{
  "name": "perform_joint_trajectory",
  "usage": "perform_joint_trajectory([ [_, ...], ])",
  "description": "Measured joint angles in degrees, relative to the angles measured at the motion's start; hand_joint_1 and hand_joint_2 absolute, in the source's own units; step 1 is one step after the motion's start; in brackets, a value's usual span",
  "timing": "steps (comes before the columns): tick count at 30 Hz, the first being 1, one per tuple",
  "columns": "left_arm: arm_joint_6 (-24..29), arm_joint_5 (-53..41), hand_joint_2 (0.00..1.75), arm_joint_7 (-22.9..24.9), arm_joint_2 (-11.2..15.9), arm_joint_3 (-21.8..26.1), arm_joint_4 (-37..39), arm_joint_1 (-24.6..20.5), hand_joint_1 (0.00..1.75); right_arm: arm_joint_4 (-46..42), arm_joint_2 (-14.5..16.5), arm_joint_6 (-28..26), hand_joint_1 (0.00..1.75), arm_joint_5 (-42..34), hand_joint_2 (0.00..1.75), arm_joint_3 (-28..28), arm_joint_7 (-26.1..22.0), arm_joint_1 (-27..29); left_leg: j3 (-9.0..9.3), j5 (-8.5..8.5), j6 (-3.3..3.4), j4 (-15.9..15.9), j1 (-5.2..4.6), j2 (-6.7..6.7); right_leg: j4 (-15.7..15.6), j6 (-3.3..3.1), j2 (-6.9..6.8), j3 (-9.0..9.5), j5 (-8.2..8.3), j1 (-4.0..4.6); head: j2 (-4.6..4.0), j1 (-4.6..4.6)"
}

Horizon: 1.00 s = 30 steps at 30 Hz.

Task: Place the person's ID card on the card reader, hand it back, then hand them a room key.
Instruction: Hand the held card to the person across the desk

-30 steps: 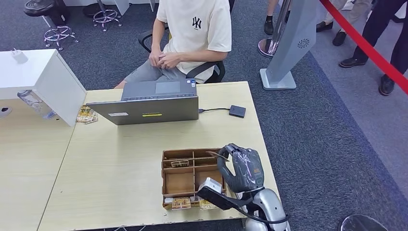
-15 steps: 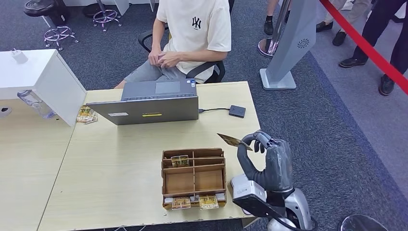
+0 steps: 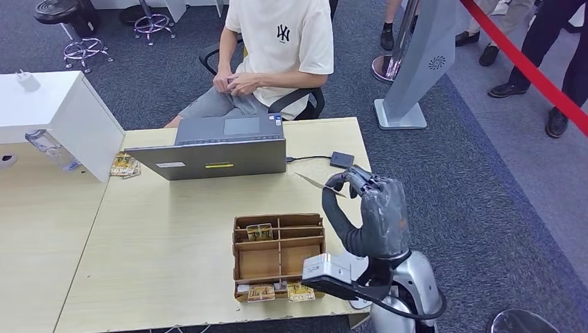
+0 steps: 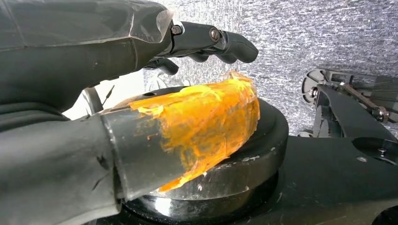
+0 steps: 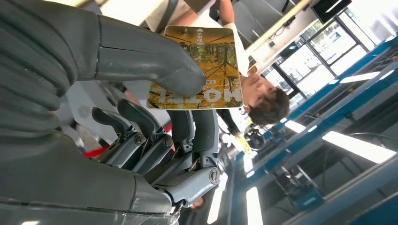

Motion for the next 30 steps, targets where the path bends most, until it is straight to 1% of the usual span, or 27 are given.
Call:
perform_joint_trajectory([
  [6, -0.6, -0.2, 0.0, 0.3, 0.2, -1.3, 0.0, -0.1, 0.0, 5.3, -0.4, -0.5, 1.75, 6.6, 1.75, 3.8, 4.3, -8.2, 0.01, 0.01, -0.01, 0.0, 0.0, 0.0, 0.0, -0.01, 0.0, 0.0, 0.01, 0.0, 0.0, 0.0],
  [9, -0.8, -0.2, 0.0, 0.6, 0.3, -1.9, 0.0, -0.1, 0.0, 8.2, -0.4, -0.6, 1.75, 8.2, 1.75, 4.8, 5.8, -11.8, 0.01, 0.02, 0.0, 0.0, 0.0, -0.02, 0.0, -0.01, -0.01, 0.0, 0.01, 0.0, 0.0, 0.0],
  [14, -0.9, -0.2, 0.0, 0.7, 0.5, -2.7, 0.0, -0.1, 0.0, 10.9, -0.4, -0.7, 1.75, 8.7, 1.75, 5.6, 6.1, -14.5, 0.0, 0.01, 0.0, 0.0, 0.0, -0.02, 0.0, 0.0, -0.01, 0.0, 0.01, 0.0, 0.0, 0.0],
  [18, -1.2, -0.4, 0.0, 0.8, 0.6, -3.2, 0.0, -0.1, 0.0, 12.7, -0.4, -0.3, 1.75, 10.9, 1.75, 6.1, 7.8, -16.4, -0.02, 0.01, 0.0, 0.0, 0.0, -0.02, 0.0, 0.0, 0.0, -0.01, 0.01, 0.0, 0.0, 0.01],
  [24, -1.7, -0.6, 0.0, 1.2, 0.9, -4.8, 0.0, -0.2, 0.0, 18.9, 0.0, -0.2, 1.75, 15.3, 1.75, 6.2, 10.4, -22.4, 0.0, 0.04, 0.01, 0.0, 0.0, -0.01, 0.0, 0.01, -0.01, 0.0, 0.04, 0.0, 0.0, 0.01],
  [30, -2.4, -1.0, 0.0, 1.3, 1.0, -6.2, 0.0, -0.3, 0.0, 25.6, 0.8, -1.3, 1.75, 19.9, 1.75, 6.2, 12.9, -27.4, 0.0, 0.05, 0.0, 0.0, 0.0, -0.01, 0.0, 0.01, 0.0, 0.0, 0.05, 0.0, 0.0, 0.01],
])
